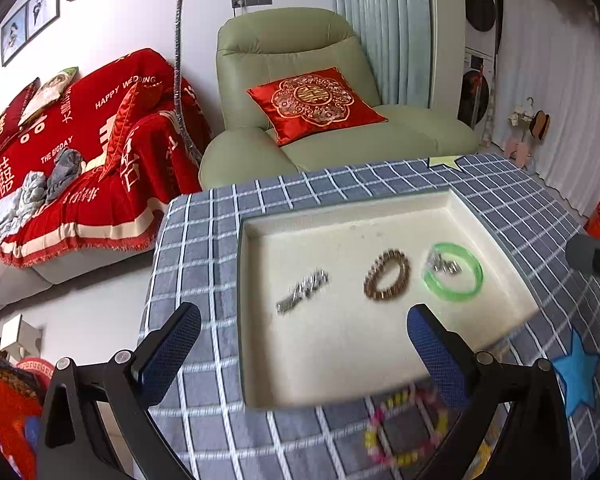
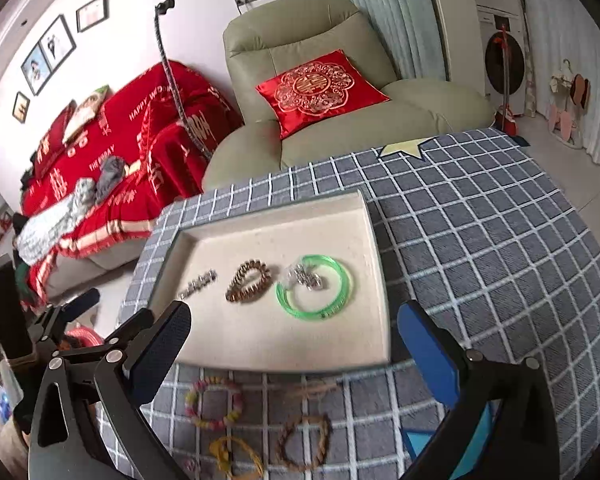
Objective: Organize jewelry
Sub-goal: 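Lift both tools out of the tray toward the remaining bracelets, then grasp the braided brown bracelet with the right tool while the left tool grasps the pink-yellow beaded bracelet, then carry both bracelets over the grey tray and lower them inside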
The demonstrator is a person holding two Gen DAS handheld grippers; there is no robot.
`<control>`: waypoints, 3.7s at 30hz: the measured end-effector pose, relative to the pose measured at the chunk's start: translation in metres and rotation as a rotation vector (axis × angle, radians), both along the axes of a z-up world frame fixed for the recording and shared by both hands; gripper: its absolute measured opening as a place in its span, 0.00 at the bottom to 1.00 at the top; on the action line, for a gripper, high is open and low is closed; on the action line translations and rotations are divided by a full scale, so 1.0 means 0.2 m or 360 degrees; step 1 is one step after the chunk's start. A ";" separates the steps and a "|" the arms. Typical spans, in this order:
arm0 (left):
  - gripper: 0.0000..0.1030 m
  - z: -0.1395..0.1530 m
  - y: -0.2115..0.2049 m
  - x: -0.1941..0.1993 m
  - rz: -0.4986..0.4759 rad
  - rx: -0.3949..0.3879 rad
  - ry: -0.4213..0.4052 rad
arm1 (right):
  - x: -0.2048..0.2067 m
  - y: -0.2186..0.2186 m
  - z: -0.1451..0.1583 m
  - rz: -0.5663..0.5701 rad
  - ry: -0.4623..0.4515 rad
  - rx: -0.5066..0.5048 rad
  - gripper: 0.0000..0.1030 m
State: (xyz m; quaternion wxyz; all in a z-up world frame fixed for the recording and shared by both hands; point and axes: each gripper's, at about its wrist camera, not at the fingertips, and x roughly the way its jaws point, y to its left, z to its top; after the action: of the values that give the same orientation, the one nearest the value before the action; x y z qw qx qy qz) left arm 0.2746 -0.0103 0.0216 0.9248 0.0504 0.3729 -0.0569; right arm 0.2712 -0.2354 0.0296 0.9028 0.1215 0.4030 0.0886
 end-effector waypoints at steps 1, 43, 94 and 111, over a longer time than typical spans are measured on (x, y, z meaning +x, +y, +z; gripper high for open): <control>1.00 0.00 0.01 -0.03 -0.0016 -0.0014 0.0014 | -0.02 0.00 0.00 0.0001 0.0005 -0.0005 1.00; 1.00 -0.42 -0.02 -0.22 0.0076 -0.0070 0.0377 | -0.31 0.06 -0.49 0.0003 0.0405 -0.0356 0.83; 0.24 -0.06 0.02 -0.30 -0.0184 -0.0344 0.0188 | -0.36 0.05 -0.14 0.0090 0.0148 -0.0291 0.07; 0.24 0.12 0.10 0.03 -0.0103 -0.0323 0.0092 | 0.01 0.07 0.05 0.0131 0.0054 -0.0239 0.07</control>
State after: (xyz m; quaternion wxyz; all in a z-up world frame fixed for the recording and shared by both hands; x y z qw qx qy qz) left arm 0.2811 0.0105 0.0454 0.9117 -0.0332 0.3898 -0.1256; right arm 0.2729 -0.2211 0.0401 0.8980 0.0384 0.4283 0.0930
